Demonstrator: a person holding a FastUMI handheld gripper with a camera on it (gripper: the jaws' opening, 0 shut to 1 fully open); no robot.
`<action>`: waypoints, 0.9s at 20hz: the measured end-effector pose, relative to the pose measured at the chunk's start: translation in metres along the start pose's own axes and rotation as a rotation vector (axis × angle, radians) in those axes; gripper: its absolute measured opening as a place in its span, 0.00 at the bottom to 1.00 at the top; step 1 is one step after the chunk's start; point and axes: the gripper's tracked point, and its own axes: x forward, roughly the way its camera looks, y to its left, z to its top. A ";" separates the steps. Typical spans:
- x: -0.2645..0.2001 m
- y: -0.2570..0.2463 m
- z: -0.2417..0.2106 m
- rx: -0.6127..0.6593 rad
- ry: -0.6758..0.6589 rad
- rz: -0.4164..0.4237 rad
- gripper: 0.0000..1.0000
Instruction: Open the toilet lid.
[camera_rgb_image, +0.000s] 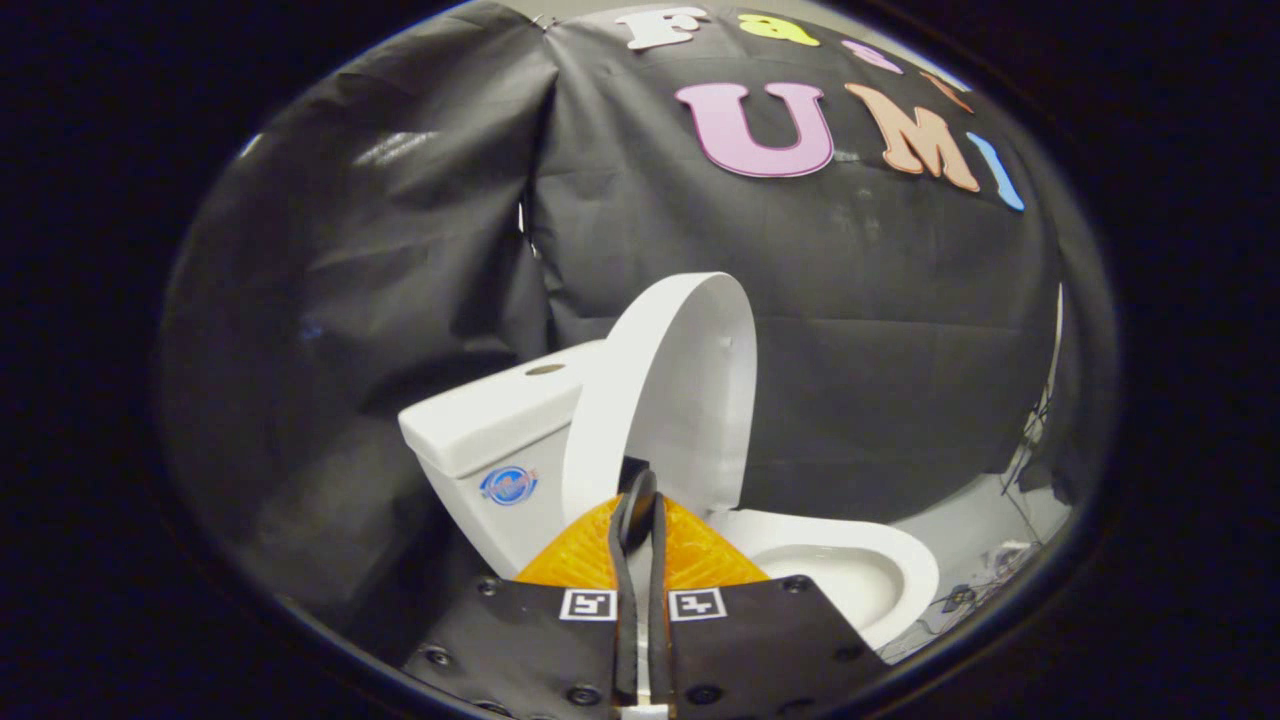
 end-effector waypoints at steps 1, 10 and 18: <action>0.002 -0.001 0.000 -0.002 0.002 -0.004 0.05; 0.000 -0.013 0.000 0.037 0.000 -0.024 0.04; -0.006 -0.023 -0.006 0.121 -0.018 -0.011 0.04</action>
